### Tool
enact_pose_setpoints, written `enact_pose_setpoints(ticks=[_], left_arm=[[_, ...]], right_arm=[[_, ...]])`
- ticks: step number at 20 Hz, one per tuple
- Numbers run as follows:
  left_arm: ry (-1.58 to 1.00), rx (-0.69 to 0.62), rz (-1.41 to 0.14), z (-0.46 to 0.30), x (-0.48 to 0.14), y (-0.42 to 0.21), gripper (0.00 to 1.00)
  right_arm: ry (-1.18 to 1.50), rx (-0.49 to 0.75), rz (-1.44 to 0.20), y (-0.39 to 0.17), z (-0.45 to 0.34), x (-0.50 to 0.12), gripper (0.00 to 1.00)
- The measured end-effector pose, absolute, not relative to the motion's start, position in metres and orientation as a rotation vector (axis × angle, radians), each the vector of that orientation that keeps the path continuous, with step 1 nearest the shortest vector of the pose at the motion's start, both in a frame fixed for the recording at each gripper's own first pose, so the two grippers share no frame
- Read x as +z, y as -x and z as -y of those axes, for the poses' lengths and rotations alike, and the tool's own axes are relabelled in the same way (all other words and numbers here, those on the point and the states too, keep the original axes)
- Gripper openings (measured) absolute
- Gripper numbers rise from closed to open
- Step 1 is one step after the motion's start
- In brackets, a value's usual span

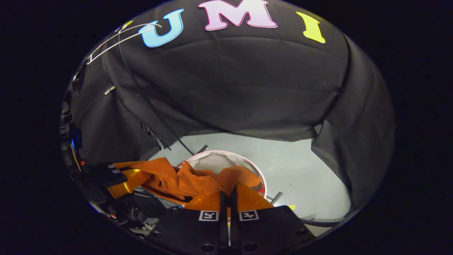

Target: Grasp the clothes on the hanger with both hands and then place them into the laundry hamper below.

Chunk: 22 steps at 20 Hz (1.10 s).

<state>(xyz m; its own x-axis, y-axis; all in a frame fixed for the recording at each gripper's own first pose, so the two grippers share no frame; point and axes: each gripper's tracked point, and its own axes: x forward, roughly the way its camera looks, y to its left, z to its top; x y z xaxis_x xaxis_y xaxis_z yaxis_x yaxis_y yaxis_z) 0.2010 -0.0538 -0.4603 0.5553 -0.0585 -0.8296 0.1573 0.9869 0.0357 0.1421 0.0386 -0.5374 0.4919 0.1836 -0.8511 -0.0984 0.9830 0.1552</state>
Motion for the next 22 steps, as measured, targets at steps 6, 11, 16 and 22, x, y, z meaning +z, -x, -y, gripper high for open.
enact_pose_setpoints(ticks=[6,11,16,22], left_arm=[[-0.127,-0.19,-1.044,0.063,-0.471,-0.19,0.73],[-0.142,-0.193,-1.024,0.063,-0.47,-0.19,0.95],[-0.119,-0.197,-0.977,0.063,-0.454,-0.179,0.95],[-0.036,-0.166,-0.932,0.054,-0.407,-0.158,0.95]], right_arm=[[-0.074,0.108,-1.082,-0.136,-0.026,-0.543,0.82],[0.075,0.165,-1.045,-0.136,-0.021,-0.546,0.98],[0.035,0.174,-1.051,-0.116,-0.03,-0.54,0.98],[0.003,0.113,-0.908,-0.119,-0.029,-0.475,0.99]])
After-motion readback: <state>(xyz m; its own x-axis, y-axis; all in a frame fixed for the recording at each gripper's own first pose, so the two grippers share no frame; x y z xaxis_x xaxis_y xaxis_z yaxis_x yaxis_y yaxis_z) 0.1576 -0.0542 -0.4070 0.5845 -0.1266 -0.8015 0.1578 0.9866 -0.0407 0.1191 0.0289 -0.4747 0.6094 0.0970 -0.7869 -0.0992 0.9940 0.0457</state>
